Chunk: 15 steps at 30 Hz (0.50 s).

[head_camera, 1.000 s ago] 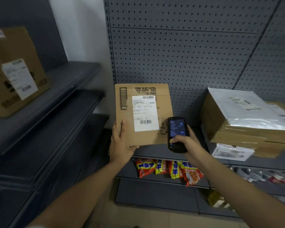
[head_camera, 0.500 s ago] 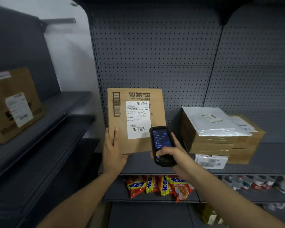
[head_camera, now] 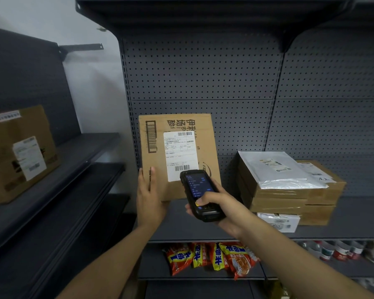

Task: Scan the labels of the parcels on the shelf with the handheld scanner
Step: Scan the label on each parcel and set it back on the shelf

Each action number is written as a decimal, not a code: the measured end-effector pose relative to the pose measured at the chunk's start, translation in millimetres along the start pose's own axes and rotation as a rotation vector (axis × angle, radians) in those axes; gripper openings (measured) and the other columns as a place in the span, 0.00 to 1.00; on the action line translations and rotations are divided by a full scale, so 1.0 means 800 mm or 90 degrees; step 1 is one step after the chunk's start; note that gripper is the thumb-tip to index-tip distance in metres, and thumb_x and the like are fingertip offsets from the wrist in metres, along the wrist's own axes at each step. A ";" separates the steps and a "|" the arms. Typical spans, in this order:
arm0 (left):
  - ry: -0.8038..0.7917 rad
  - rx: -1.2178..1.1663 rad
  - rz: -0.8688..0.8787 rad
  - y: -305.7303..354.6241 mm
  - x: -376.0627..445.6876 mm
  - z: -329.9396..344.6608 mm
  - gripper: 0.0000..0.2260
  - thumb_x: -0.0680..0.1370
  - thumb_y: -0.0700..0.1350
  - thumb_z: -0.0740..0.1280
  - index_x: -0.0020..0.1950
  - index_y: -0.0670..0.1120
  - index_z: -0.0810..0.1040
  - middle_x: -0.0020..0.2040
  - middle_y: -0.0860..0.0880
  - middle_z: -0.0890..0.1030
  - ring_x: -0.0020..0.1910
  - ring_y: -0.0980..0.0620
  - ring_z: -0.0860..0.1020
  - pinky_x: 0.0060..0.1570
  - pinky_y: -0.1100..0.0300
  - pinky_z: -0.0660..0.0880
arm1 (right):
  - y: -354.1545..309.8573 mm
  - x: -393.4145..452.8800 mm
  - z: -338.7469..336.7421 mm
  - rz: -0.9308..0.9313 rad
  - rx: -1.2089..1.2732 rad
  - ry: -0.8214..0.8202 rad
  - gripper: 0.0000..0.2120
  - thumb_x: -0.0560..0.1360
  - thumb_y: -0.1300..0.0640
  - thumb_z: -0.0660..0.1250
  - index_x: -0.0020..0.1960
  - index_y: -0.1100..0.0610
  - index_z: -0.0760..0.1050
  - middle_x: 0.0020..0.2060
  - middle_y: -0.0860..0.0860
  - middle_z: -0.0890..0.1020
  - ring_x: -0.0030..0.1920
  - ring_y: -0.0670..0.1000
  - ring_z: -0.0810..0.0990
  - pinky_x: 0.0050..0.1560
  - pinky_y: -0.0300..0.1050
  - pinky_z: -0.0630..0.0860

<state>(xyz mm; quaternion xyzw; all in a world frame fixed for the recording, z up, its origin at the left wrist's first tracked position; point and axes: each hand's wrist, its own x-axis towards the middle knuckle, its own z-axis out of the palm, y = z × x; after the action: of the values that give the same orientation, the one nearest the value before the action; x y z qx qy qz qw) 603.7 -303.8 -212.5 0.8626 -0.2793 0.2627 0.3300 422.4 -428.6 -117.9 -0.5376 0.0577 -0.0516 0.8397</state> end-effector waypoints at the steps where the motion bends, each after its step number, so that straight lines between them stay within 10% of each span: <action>1: -0.004 0.005 0.004 -0.002 0.001 0.000 0.56 0.66 0.47 0.78 0.78 0.54 0.39 0.77 0.42 0.45 0.72 0.36 0.61 0.59 0.42 0.74 | -0.001 0.001 0.002 -0.001 -0.005 -0.004 0.32 0.63 0.72 0.67 0.65 0.56 0.73 0.48 0.63 0.83 0.48 0.64 0.84 0.47 0.52 0.82; 15: -0.020 0.009 0.024 -0.015 0.004 0.008 0.55 0.65 0.49 0.79 0.78 0.53 0.40 0.77 0.40 0.47 0.72 0.35 0.61 0.57 0.41 0.74 | 0.003 0.007 0.022 0.007 0.020 0.004 0.32 0.62 0.72 0.66 0.66 0.58 0.72 0.45 0.63 0.83 0.43 0.62 0.84 0.42 0.50 0.83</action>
<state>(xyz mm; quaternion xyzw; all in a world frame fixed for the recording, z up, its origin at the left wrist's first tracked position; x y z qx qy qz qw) 615.4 -301.3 -219.6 0.8636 -0.2989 0.2569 0.3144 431.0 -413.0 -113.2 -0.5240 0.0626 -0.0492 0.8480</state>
